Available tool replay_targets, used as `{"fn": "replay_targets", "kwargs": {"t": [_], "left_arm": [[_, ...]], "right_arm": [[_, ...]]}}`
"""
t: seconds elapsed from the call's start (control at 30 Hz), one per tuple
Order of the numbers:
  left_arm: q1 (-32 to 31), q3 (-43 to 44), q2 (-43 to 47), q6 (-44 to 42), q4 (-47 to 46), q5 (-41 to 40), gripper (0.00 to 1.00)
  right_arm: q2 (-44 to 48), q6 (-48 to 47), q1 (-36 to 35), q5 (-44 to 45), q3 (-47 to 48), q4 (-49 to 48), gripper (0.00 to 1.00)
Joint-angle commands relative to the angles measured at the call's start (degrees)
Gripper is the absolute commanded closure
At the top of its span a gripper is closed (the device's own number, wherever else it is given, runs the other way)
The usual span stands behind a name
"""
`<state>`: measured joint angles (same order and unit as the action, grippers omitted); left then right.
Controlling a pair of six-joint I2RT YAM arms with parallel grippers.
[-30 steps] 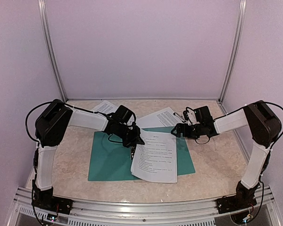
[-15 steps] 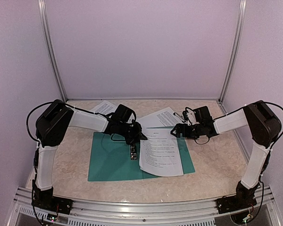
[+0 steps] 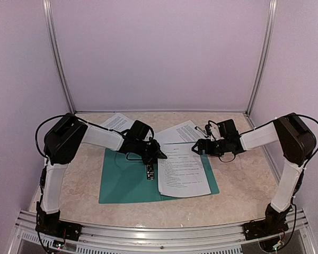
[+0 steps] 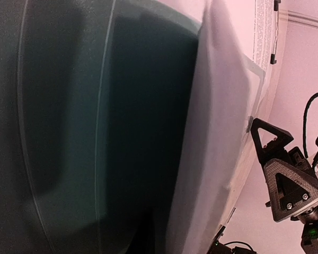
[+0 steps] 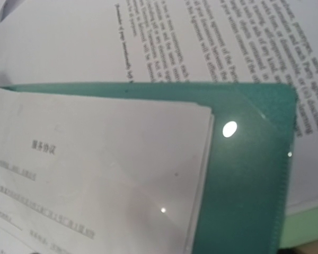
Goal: Put the files into the folder
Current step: Insert the file into the form pockets on the folder.
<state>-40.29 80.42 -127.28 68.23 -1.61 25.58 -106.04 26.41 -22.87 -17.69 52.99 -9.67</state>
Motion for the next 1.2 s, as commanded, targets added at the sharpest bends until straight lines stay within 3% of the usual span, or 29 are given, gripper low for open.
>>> {"fn": "replay_targets", "kwargs": {"t": [0.0,0.2,0.73,1.17], "left_arm": [[-0.3,-0.3,-0.6,-0.4,1.2,-0.4,0.89],[-0.4,1.5,-1.6,-0.9,1.4,0.0,1.00],[-1.1,6.2,-4.3,-0.9,3.6,-0.3,1.00],[-1.3,12.4,-6.0,-7.8,11.1,0.2,1.00]], "right_arm": [[0.7,-0.2,-0.9,-0.2,0.2,3.4,0.06],[0.2,0.0,-1.2,-0.6,0.2,3.0,0.06],[0.0,0.3,-2.0,-0.9,-0.3,2.2,0.06],[0.0,-1.1,-2.0,0.2,0.8,3.8,0.06]]}}
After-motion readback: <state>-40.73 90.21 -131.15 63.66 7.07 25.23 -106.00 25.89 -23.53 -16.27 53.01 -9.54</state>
